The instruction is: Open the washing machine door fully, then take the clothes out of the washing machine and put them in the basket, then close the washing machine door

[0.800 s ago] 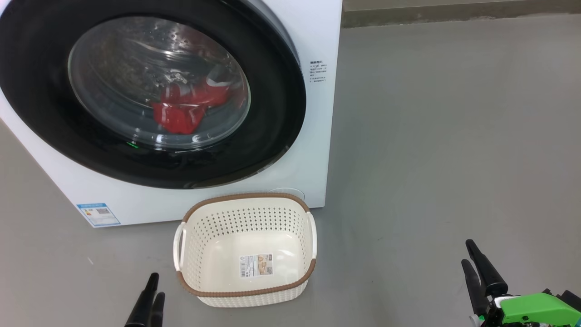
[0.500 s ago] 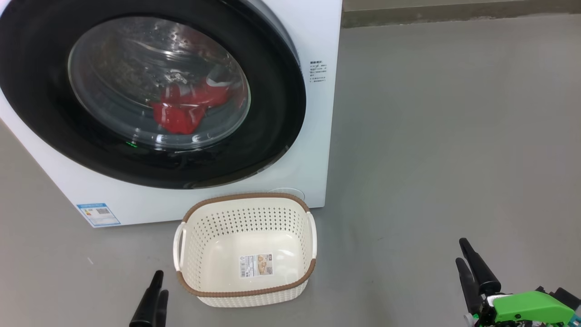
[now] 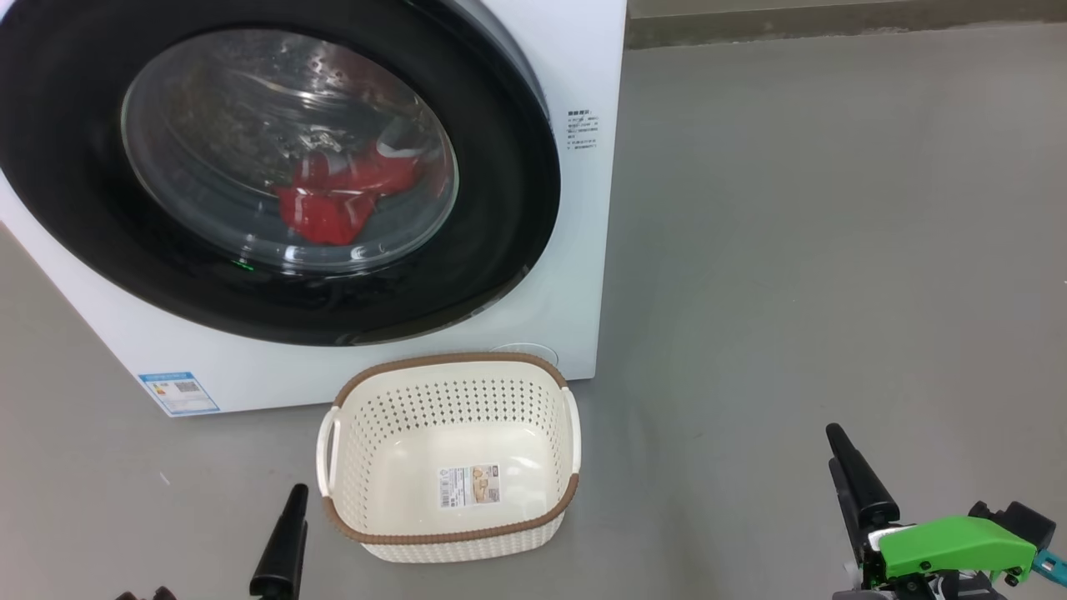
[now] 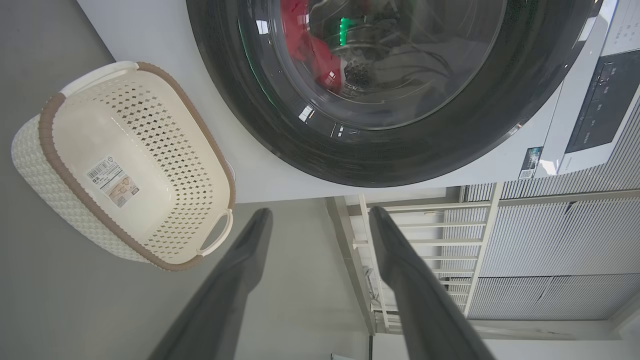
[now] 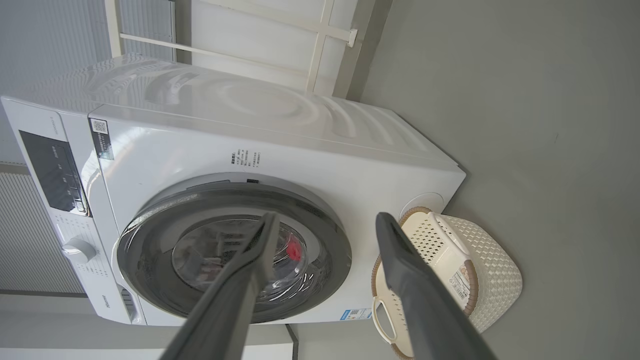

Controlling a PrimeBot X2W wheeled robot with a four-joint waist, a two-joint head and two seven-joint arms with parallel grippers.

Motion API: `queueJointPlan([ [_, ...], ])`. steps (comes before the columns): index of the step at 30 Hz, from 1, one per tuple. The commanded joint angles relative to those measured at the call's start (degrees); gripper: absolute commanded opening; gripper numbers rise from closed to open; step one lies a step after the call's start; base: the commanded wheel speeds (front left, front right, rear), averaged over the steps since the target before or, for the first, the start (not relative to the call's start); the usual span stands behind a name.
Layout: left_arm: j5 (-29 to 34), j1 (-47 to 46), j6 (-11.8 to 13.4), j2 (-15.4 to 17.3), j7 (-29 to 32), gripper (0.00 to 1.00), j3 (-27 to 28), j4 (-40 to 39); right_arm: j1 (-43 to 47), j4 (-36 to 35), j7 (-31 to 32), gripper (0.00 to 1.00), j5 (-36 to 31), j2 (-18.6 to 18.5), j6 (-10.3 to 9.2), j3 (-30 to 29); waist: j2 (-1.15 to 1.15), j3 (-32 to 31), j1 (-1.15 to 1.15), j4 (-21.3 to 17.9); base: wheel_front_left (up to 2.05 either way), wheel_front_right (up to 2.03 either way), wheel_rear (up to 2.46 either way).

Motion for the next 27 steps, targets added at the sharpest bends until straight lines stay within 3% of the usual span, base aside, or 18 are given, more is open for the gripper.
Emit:
queueJointPlan([
  [1,1.4,-2.8,0.2,0.7,-0.6,1.00,0.2,-1.7,-3.3,-1.2,-0.6,1.00,-1.4,-0.8,-0.01,0.6,0.00,0.0,-0.01,0.0,0.00,0.00,0.00],
  [27,19.7,-5.7,3.6,1.0,-5.0,1.00,-3.3,-2.5,-6.9,-0.8,-5.0,1.00,-20.5,-1.0,-0.02,4.0,0.00,0.4,-0.01,-0.3,0.00,0.00,0.00],
])
